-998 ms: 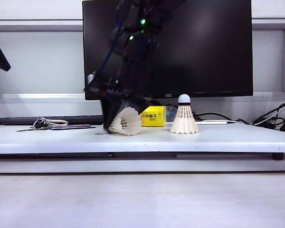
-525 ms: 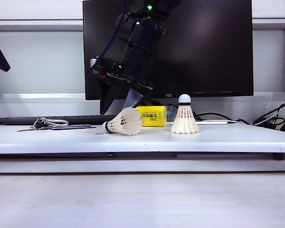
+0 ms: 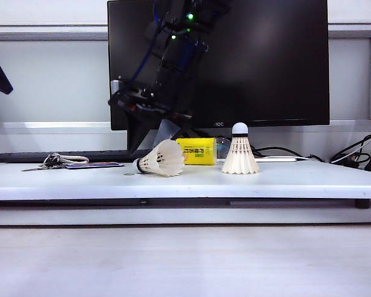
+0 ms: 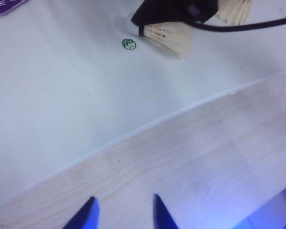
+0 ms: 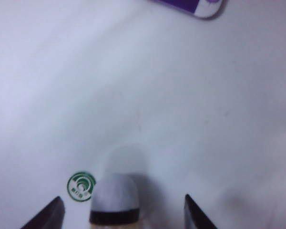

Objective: Stack the badminton balls on the table vertically.

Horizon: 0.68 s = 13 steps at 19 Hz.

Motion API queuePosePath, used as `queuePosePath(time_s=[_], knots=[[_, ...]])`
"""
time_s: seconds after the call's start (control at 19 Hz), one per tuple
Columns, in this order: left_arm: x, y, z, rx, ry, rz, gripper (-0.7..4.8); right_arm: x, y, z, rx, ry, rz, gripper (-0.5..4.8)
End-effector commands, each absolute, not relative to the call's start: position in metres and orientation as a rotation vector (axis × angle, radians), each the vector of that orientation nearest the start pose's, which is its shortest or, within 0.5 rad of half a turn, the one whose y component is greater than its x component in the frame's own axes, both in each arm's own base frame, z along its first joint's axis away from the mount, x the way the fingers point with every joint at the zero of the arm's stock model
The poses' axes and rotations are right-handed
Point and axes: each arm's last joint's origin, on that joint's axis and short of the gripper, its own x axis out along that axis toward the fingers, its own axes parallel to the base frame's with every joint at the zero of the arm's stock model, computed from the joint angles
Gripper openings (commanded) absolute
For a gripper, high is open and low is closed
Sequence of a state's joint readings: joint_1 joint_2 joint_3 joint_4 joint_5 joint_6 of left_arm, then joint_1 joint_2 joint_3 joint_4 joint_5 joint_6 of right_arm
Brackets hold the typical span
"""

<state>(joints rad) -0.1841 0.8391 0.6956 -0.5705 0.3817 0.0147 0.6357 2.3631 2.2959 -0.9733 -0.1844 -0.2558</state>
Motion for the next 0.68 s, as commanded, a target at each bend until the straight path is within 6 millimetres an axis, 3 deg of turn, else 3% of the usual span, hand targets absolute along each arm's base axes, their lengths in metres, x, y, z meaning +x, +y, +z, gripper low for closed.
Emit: queuePosePath(time_s=[0.05, 0.58, 0.68], knots=[[0.162, -0.041, 0.264, -0.044, 0.702, -0.555, 1.57, 0.406, 0.307, 0.253, -0.459, 0.892, 0.887, 3.12], [0.162, -0.041, 0.264, -0.036, 0.701, -0.558, 1.57, 0.407, 0.312, 0.237, -0.463, 0.927, 0.908, 3.03], [0.162, -0.041, 0.264, -0.036, 0.700, -0.558, 1.57, 0.407, 0.312, 0.237, -0.463, 0.927, 0.908, 2.78]])
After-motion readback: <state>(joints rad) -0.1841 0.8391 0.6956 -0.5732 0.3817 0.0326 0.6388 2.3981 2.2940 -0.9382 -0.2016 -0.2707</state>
